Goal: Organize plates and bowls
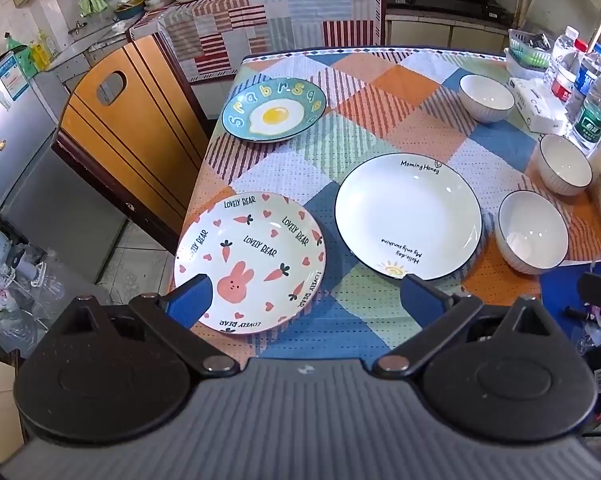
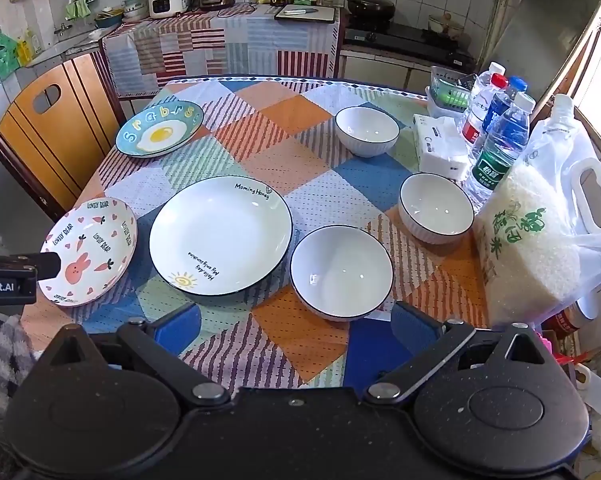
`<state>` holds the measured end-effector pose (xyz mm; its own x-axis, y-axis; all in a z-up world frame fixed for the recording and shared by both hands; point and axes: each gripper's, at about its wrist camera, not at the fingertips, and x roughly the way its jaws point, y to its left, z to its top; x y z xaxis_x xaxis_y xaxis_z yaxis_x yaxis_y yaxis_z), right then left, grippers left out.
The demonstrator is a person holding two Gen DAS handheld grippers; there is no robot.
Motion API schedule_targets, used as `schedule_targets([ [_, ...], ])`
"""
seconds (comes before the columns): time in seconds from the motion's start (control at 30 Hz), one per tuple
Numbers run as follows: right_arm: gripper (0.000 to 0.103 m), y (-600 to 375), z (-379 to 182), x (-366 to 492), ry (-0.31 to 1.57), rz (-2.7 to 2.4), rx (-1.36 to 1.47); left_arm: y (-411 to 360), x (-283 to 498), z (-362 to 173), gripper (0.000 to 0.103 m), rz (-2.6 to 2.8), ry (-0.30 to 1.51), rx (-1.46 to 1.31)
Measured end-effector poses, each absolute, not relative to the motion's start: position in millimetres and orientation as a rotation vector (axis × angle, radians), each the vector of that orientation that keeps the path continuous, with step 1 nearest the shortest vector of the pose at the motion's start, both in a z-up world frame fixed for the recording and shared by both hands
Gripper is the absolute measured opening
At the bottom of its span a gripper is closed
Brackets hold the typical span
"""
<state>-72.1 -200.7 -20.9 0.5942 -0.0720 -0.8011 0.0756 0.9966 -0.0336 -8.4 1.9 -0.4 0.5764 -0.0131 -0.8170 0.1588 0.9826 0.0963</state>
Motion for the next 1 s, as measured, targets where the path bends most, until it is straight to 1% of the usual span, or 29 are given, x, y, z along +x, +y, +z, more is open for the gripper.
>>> schedule_targets([
  [0.5,0.102,-199.9,-14.9,-74.4,0.893,-0.089,0.0,2.1,-11.0,1.7,0.102,-0.087,0.92,0.157],
  [1.0,0.103,-201.4,-17.7,-73.6,0.899,-0.098,-0.004,-1.5,-9.6,-5.3,0.103,-0.099,0.953,0.174],
])
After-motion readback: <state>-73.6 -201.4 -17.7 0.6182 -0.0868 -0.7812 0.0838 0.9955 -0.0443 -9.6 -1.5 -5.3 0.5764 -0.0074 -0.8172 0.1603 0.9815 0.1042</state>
